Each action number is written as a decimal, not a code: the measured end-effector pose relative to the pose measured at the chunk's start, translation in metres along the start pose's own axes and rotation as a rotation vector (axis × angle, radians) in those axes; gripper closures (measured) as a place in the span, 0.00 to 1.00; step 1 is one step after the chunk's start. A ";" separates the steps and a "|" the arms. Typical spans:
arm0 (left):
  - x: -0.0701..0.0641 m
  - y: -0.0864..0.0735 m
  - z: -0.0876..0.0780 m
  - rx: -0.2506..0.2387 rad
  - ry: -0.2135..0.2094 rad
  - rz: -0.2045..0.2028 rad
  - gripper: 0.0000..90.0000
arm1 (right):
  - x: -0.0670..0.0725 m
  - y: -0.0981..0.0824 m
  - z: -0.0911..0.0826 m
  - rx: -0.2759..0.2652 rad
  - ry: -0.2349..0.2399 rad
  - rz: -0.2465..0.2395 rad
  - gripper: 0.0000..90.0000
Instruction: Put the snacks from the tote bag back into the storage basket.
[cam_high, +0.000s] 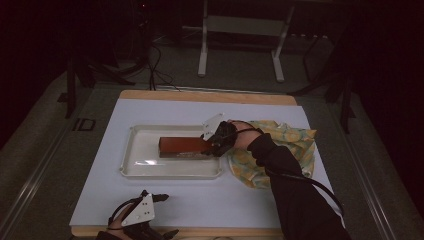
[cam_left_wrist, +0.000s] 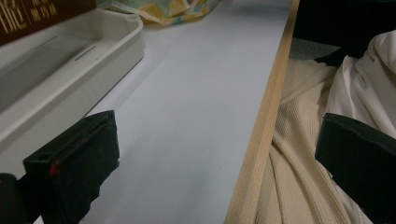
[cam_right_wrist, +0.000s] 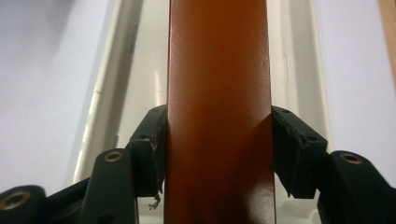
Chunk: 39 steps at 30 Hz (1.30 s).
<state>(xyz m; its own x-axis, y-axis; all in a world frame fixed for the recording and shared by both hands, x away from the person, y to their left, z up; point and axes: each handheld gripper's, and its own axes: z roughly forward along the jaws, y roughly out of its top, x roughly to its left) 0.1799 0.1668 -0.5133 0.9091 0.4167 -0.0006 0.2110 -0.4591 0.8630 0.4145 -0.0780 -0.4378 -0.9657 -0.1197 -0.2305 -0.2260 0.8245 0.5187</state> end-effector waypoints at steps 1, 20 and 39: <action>0.000 0.000 0.000 -0.001 -0.001 -0.001 0.00 | -0.001 -0.001 0.003 0.004 0.002 -0.001 0.48; 0.000 0.000 -0.001 -0.002 0.003 -0.001 0.00 | -0.005 -0.009 0.032 0.085 0.031 0.029 0.47; -0.001 0.000 -0.001 -0.008 -0.003 0.001 0.00 | -0.006 -0.006 0.040 0.144 0.045 0.045 0.44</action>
<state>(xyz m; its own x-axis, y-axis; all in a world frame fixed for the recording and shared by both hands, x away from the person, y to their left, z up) 0.1790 0.1674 -0.5126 0.9104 0.4137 -0.0015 0.2074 -0.4535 0.8668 0.4265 -0.0599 -0.4722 -0.9798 -0.1032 -0.1711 -0.1653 0.8997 0.4039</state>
